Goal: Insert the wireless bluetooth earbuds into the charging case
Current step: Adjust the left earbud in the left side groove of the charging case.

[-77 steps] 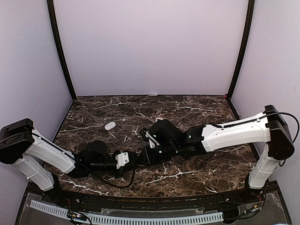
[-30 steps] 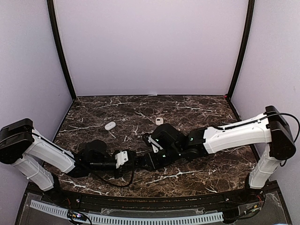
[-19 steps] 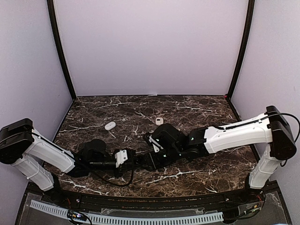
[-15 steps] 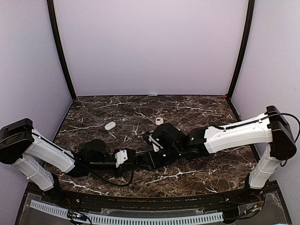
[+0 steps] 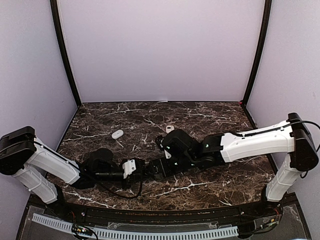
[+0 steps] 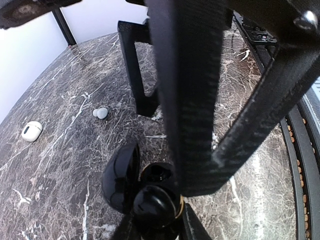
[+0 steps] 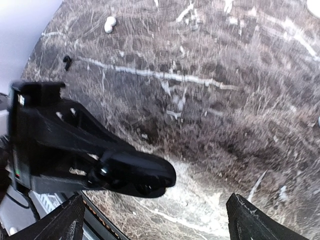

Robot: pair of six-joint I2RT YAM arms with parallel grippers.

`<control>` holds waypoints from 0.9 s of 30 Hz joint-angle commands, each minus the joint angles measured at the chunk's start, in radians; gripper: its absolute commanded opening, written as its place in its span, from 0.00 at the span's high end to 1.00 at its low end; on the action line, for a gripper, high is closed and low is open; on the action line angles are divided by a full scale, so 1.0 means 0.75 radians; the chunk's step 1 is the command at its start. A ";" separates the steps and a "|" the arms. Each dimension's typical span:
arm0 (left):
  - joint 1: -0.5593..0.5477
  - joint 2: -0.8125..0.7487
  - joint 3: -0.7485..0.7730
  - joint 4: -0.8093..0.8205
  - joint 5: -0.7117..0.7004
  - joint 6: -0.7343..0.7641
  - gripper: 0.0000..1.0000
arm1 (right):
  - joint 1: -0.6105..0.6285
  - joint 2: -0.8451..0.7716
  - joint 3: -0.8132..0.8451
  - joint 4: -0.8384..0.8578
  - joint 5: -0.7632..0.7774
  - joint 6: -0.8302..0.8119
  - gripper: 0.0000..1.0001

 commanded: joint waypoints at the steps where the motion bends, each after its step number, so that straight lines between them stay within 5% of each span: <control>1: 0.007 -0.039 -0.012 0.040 0.032 -0.023 0.88 | 0.015 0.008 0.107 -0.009 0.091 -0.048 0.01; 27: 0.022 -0.055 -0.025 0.068 0.047 -0.057 0.88 | 0.043 0.134 0.173 -0.090 0.144 -0.076 0.03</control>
